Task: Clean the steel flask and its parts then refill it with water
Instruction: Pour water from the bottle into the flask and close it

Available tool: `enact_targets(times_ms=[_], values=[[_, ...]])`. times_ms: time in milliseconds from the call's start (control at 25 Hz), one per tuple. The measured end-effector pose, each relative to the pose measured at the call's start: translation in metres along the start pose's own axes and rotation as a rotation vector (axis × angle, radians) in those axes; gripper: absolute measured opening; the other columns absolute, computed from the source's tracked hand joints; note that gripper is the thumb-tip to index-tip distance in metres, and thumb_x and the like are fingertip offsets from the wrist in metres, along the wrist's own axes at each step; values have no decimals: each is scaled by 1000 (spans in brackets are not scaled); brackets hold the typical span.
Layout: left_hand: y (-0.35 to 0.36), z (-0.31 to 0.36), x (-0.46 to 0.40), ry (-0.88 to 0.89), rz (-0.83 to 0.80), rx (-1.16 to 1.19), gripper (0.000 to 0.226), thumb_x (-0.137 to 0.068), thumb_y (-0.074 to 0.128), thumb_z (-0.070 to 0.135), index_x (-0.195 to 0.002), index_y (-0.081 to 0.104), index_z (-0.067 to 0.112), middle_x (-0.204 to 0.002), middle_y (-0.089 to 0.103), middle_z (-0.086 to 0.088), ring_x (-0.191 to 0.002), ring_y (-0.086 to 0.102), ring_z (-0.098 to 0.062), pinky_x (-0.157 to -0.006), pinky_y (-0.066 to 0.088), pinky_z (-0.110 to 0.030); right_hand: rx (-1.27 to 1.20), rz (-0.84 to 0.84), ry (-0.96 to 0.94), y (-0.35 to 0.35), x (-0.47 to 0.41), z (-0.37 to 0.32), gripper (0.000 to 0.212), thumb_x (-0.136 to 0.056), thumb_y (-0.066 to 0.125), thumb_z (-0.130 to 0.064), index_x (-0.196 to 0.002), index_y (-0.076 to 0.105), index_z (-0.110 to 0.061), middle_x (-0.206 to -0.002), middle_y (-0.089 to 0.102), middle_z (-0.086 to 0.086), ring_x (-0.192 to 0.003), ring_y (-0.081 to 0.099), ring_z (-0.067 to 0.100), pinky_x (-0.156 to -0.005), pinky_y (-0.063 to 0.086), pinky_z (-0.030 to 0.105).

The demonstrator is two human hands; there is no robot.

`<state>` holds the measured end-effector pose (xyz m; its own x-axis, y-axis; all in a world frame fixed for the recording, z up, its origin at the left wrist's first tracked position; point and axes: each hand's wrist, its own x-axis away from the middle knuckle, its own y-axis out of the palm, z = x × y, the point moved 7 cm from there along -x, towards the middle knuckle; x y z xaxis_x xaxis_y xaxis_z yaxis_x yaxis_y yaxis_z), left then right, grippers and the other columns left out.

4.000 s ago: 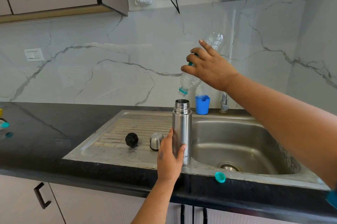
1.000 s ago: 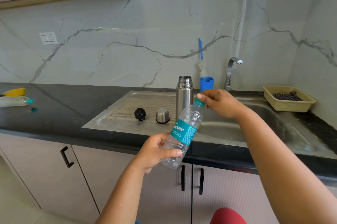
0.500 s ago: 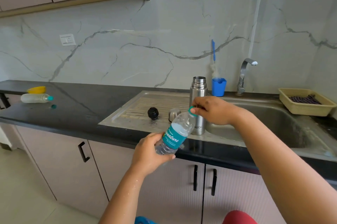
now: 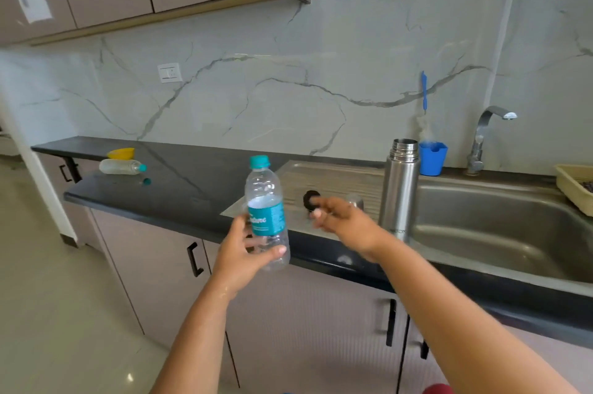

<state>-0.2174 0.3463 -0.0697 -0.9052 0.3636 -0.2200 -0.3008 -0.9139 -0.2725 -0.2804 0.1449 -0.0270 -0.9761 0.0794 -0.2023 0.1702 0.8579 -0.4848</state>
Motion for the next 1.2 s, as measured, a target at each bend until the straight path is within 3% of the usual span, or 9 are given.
enact_targets(times_ms=[80, 160, 320, 520, 800, 1000, 1200], values=[[-16, -5, -22, -27, -13, 82, 92, -60, 91, 26, -135, 39, 32, -127, 62, 5, -111, 65, -12, -96, 53, -41, -54, -17, 14, 31, -18, 10, 39, -97, 56, -29, -135, 51, -24, -116, 61, -1, -111, 59, 17, -103, 47, 41], [-20, -6, -51, -38, -47, 160, 93, -59, 91, 28, -136, 41, 31, -129, 63, -1, -113, 65, -15, -97, 53, -44, -96, -3, 16, 49, -44, 9, 42, -96, 58, -23, -137, 49, -22, -119, 60, -2, -113, 58, 14, -102, 47, 35], [-28, -12, -135, -60, -115, 166, 69, -72, 81, 36, -133, 49, 34, -131, 57, 2, -122, 58, -16, -104, 47, -43, -86, 106, 40, 65, -124, 18, 51, -95, 59, -23, -143, 41, -28, -119, 55, -5, -107, 55, 10, -89, 45, 23], [-35, -39, -284, -85, -230, 68, 51, -80, 77, 28, -125, 54, 29, -125, 60, 3, -118, 60, -15, -103, 49, -43, -61, 306, 164, 73, -259, 63, 62, -94, 59, -19, -149, 31, -24, -138, 49, 6, -121, 53, 19, -103, 45, 36], [12, -68, -435, -111, -252, -94, 39, -93, 67, 22, -127, 48, 25, -134, 55, 1, -114, 58, -12, -100, 51, -43, 26, 580, 445, 40, -372, 108, 60, -99, 48, -11, -153, 23, -20, -144, 37, 10, -129, 44, 24, -106, 36, 31], [46, -81, -503, -124, -414, -178, 47, -96, 61, 17, -138, 40, 22, -145, 48, -1, -130, 50, -19, -108, 45, -46, 9, 594, 567, 24, -420, 146, 64, -98, 41, 1, -154, 18, -21, -150, 35, 8, -132, 43, 23, -107, 38, 31], [61, -107, -533, -147, -501, -192, 46, -96, 62, 18, -135, 39, 24, -144, 49, -2, -127, 52, -17, -106, 46, -48, 32, 483, 620, 16, -434, 171, 71, -96, 39, 6, -154, 14, -27, -155, 30, 3, -137, 39, 20, -109, 35, 29]])
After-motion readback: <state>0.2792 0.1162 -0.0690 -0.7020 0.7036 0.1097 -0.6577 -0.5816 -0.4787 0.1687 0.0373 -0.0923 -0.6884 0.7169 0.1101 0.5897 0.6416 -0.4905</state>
